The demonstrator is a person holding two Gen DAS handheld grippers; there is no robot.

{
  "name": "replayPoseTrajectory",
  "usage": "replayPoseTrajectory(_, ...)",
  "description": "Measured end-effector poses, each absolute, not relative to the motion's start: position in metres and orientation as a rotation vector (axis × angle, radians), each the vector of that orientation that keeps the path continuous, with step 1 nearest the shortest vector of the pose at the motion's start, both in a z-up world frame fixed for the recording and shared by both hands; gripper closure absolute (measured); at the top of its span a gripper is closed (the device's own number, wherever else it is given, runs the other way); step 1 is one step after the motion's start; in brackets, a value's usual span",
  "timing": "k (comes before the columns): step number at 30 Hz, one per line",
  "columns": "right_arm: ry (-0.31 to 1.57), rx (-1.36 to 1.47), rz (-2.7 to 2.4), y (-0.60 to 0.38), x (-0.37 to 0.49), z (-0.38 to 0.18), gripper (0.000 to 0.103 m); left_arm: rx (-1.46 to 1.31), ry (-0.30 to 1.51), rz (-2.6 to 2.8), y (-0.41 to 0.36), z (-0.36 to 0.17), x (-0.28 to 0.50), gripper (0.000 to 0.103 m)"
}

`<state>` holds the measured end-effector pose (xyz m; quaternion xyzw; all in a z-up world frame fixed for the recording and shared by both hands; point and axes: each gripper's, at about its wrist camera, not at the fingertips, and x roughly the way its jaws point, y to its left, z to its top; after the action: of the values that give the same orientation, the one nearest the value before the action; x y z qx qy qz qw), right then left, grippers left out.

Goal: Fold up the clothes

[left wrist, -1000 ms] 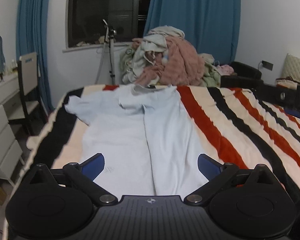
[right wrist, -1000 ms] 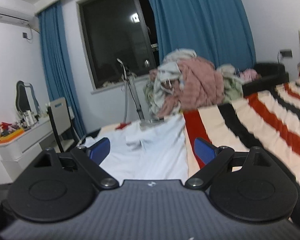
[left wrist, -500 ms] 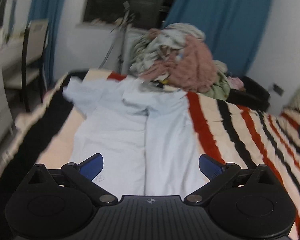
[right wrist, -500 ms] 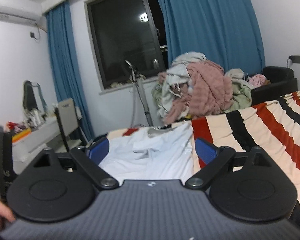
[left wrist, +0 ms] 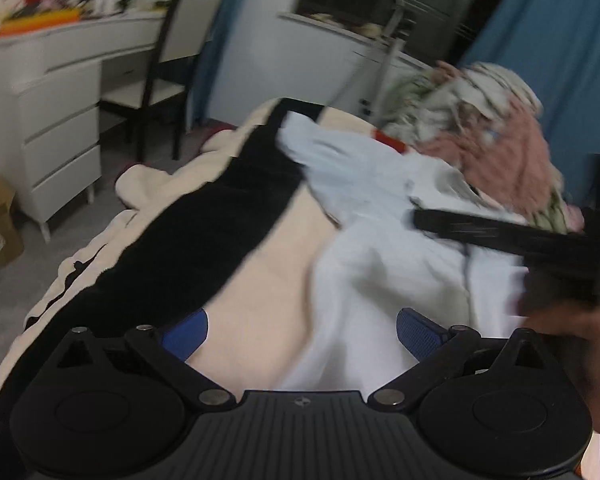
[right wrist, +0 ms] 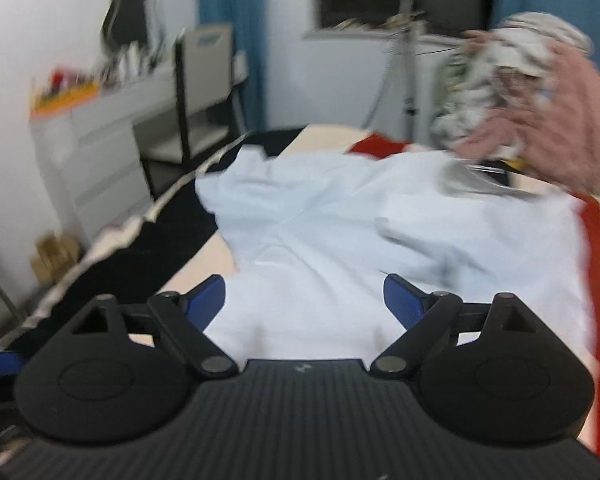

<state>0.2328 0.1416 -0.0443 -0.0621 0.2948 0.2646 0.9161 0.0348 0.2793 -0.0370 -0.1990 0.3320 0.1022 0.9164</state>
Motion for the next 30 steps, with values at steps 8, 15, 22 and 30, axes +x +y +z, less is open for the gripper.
replayPoseTrajectory(8,0.540,-0.230,0.568,0.284,0.328,-0.102,0.027,-0.450,0.519,0.432,0.310,-0.058,0.062,0.003)
replayPoseTrajectory(15,0.436,-0.201,0.367,0.286,0.365,-0.100,0.090,-0.522,0.487,0.403,0.319,-0.065,0.076,0.003)
replayPoseTrajectory(22,0.286,-0.004,0.347,0.187,0.356,-0.047,0.091,-0.526,0.437,0.196,0.293,-0.051,0.063,0.003)
replayPoseTrajectory(30,0.270,0.169,0.101,0.035,0.377,-0.035,0.091,-0.409,0.434,0.046,0.245,-0.050,0.060,0.001)
